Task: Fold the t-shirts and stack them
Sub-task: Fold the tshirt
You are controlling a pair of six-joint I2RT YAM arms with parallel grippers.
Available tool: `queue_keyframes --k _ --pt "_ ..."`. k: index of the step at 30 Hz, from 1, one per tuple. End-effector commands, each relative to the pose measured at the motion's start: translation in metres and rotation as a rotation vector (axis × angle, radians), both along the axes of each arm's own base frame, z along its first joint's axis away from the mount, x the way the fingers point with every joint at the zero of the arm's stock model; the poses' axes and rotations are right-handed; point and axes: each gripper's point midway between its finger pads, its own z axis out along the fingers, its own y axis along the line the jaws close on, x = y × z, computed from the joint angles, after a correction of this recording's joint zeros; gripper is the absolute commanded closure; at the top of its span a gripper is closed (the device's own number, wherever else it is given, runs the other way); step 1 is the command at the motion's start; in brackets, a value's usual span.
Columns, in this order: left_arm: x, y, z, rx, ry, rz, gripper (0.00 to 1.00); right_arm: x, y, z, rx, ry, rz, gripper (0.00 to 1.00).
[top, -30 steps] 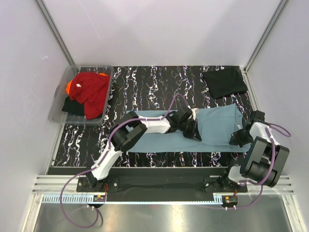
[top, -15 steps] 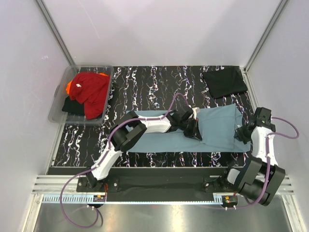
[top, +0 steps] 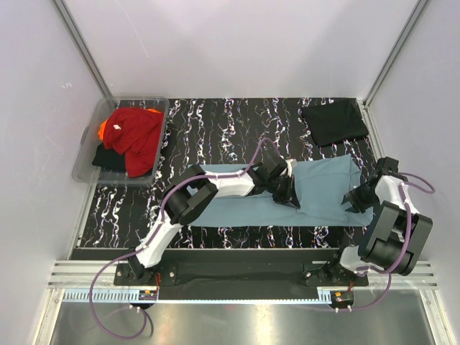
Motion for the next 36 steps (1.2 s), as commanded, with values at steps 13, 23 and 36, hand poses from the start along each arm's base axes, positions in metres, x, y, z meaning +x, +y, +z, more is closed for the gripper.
queue_keyframes --k 13,23,36 --pt "0.026 -0.005 -0.009 -0.031 -0.005 0.025 1.0 0.026 -0.014 -0.028 -0.014 -0.023 -0.037 0.64" --pt "0.06 -0.016 0.005 -0.092 0.004 0.064 1.0 0.056 -0.028 -0.016 -0.018 -0.036 0.043 0.64" --pt "0.057 -0.02 0.022 -0.142 0.015 0.072 1.0 0.002 -0.005 0.006 -0.006 0.012 -0.116 0.58"
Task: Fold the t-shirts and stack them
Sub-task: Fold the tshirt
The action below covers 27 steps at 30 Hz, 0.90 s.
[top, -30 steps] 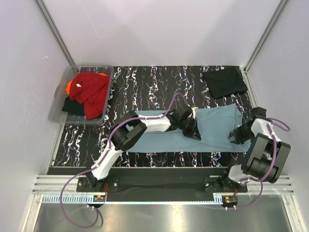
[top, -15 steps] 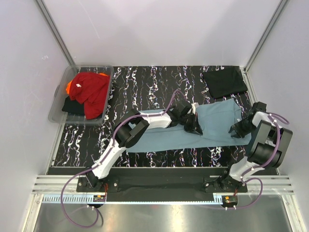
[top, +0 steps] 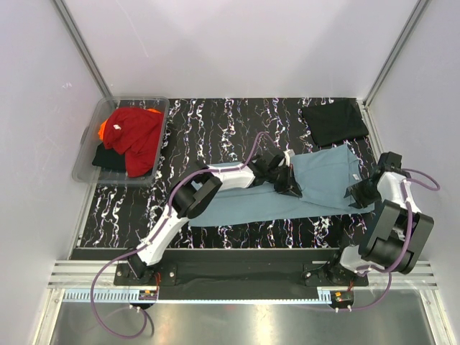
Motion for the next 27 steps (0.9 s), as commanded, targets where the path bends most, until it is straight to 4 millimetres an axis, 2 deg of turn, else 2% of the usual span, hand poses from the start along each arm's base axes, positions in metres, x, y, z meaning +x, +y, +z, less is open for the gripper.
queue_keyframes --k 1,6,16,18,21,27 --pt "0.008 -0.008 0.026 -0.073 -0.037 0.002 1.0 -0.013 0.008 -0.004 0.026 0.022 -0.057 0.58" --pt "0.004 -0.012 0.032 -0.103 -0.025 -0.014 1.0 -0.014 0.009 -0.004 0.02 0.0 -0.086 0.58" --pt "0.001 -0.019 0.045 -0.163 -0.006 -0.035 1.0 -0.015 -0.005 -0.016 -0.041 0.024 -0.128 0.59" --pt "0.003 -0.022 0.049 -0.199 0.026 -0.022 1.0 -0.013 -0.006 -0.018 -0.042 0.024 -0.13 0.59" --pt "0.008 -0.03 0.066 -0.292 0.06 -0.019 1.0 -0.01 -0.009 -0.012 -0.054 0.003 -0.136 0.57" --pt "0.027 -0.03 0.066 -0.304 0.075 0.023 1.0 -0.006 -0.012 -0.007 -0.072 -0.028 -0.152 0.56"
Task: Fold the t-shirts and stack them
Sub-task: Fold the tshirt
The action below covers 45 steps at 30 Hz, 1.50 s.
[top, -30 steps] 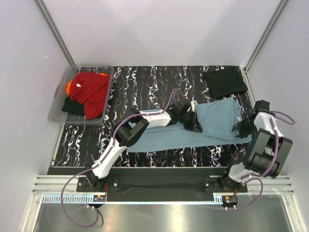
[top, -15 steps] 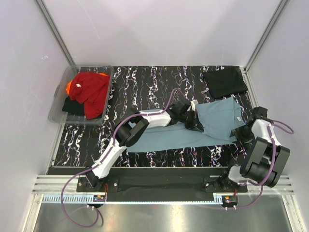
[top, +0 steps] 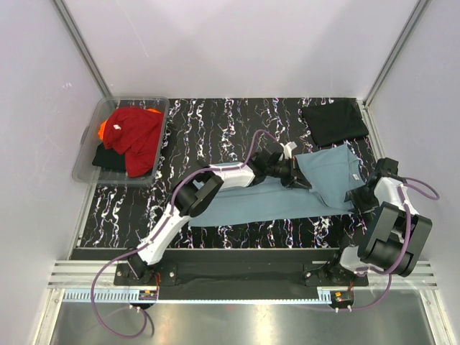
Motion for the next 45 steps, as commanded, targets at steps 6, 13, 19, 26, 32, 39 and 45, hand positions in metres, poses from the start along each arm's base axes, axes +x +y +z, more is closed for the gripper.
queue_keyframes --k 6,13,19,26,32,39,45 --pt "0.028 -0.006 0.019 -0.122 0.008 0.034 1.0 0.016 -0.01 0.008 -0.039 -0.071 -0.034 0.56" --pt "0.036 -0.011 0.024 -0.142 0.009 0.052 1.0 0.019 -0.009 0.003 -0.029 -0.078 -0.04 0.56" --pt "0.037 -0.012 0.02 -0.135 0.015 0.061 1.0 0.023 -0.005 0.0 0.001 -0.082 -0.041 0.56" --pt "0.044 -0.016 0.018 -0.13 0.006 0.072 1.0 0.015 0.0 0.0 0.006 -0.086 -0.049 0.56" --pt "0.049 -0.019 0.016 -0.13 0.006 0.083 1.0 0.011 0.0 -0.004 0.004 -0.073 -0.052 0.56" --pt "0.056 -0.022 0.019 -0.13 -0.003 0.097 1.0 0.015 -0.002 0.001 -0.003 -0.087 -0.049 0.55" --pt "0.061 -0.021 0.014 -0.104 -0.006 0.13 1.0 0.012 0.005 -0.002 0.031 -0.087 -0.061 0.54"
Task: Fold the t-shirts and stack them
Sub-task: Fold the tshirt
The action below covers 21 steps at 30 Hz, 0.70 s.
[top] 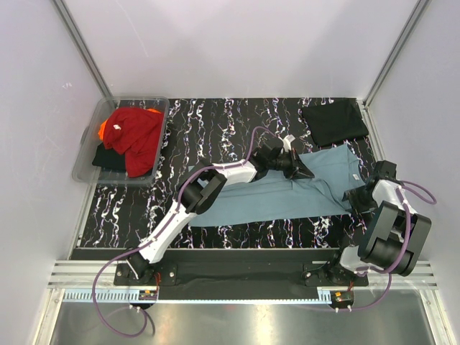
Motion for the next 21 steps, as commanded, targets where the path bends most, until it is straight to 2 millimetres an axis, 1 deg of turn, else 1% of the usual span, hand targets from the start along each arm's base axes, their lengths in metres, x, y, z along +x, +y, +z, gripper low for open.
queue_keyframes --k 1,5,7,12,15,16,17,18,19,20,21 --pt "0.013 -0.004 0.01 -0.019 -0.045 0.037 1.0 0.003 0.002 0.007 0.006 -0.042 -0.023 0.54" --pt "0.014 -0.004 0.007 -0.011 -0.041 0.039 1.0 0.003 0.001 0.005 0.004 -0.034 -0.036 0.53" --pt "0.015 -0.002 0.001 0.016 -0.047 0.052 1.0 0.003 0.003 0.003 0.019 -0.031 -0.037 0.53" --pt "0.019 -0.002 0.003 0.023 -0.057 0.069 1.0 0.002 -0.003 0.005 -0.009 -0.029 -0.064 0.54" --pt "0.02 -0.002 0.001 0.027 -0.056 0.068 1.0 0.005 -0.004 0.006 -0.015 -0.033 -0.065 0.58" --pt "0.019 -0.002 0.002 0.026 -0.056 0.067 1.0 0.006 -0.005 0.006 -0.017 -0.034 -0.064 0.66" --pt "0.019 -0.002 0.002 0.025 -0.055 0.066 1.0 0.006 -0.011 0.006 -0.045 -0.029 -0.069 0.72" --pt "0.018 -0.002 0.001 0.024 -0.053 0.063 1.0 0.007 -0.012 0.007 -0.051 -0.03 -0.067 0.78" --pt "0.017 -0.002 0.003 0.019 -0.052 0.06 1.0 0.008 -0.014 0.008 -0.059 -0.031 -0.065 0.87" --pt "0.016 -0.002 0.003 0.016 -0.048 0.057 1.0 0.009 -0.016 0.009 -0.068 -0.033 -0.056 1.0" --pt "0.015 -0.002 0.005 0.008 -0.049 0.052 1.0 0.01 -0.018 0.01 -0.081 -0.034 -0.057 1.0"
